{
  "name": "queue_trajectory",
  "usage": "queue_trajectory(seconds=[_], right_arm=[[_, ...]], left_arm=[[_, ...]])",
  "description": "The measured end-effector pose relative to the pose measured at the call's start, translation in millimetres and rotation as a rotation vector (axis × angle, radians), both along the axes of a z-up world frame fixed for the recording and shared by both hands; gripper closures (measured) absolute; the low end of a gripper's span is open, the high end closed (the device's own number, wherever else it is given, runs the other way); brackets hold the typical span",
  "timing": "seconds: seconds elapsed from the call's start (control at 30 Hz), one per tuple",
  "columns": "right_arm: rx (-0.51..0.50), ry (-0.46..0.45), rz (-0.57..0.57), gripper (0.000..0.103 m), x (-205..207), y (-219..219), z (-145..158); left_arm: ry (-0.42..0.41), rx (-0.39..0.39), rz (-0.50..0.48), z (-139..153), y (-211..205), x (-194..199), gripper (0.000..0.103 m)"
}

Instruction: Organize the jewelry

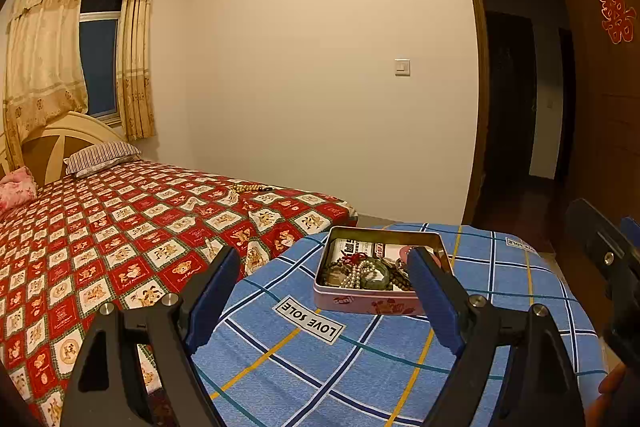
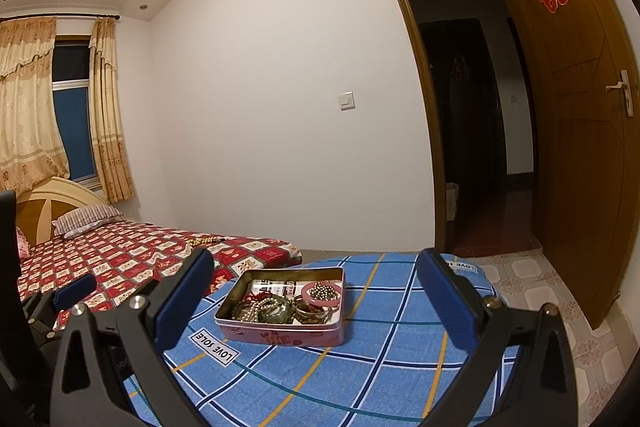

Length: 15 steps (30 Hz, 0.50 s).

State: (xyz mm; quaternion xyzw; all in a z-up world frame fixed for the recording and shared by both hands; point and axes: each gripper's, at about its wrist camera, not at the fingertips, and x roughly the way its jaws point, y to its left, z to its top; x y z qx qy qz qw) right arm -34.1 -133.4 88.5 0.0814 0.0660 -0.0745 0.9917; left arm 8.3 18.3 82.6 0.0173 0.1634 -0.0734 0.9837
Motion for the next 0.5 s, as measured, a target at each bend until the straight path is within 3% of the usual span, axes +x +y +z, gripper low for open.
queue_trajectory(seconds=[0.5], right_arm=[[0.013,0.002,-0.011,0.000,-1.9,1.2,-4.9]], left_arm=[[-0.004,0.004,0.004,-2.0,-0.5,0.5,0.018]])
